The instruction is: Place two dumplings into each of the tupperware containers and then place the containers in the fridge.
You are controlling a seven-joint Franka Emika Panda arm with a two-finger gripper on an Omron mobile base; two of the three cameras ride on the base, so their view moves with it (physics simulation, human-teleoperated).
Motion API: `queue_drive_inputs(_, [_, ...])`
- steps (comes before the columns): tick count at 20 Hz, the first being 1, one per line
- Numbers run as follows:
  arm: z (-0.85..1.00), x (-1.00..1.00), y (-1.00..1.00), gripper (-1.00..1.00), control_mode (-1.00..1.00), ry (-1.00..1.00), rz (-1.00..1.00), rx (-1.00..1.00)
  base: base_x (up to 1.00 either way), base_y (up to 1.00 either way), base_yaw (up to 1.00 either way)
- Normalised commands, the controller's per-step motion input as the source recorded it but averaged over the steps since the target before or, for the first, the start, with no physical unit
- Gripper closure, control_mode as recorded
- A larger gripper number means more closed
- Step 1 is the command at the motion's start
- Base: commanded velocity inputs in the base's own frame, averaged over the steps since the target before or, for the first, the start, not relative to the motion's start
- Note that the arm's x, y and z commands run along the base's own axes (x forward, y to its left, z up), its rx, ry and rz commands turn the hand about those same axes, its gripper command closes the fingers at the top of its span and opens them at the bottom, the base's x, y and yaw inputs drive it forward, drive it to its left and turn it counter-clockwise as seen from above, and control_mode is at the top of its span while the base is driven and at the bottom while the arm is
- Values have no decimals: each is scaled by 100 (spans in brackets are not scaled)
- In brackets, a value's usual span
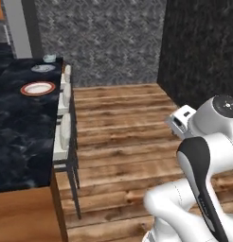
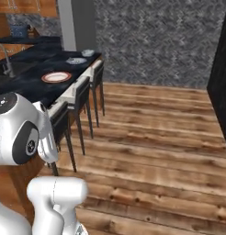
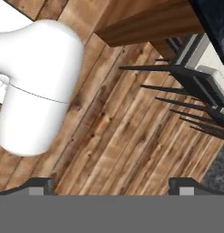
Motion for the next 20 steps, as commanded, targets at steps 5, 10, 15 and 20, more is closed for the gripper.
queue_drive_inputs(5, [0,0,0,-100,100,0,0,0,100,-73,38])
queue_drive_inputs(10, [0,0,0,-100,100,0,0,0,100,-88,35])
queue_drive_inputs(15, [0,0,0,-100,100,0,0,0,100,-90,34])
queue_drive_inputs(20, [0,0,0,-100,100,0,0,0,100,-84,35])
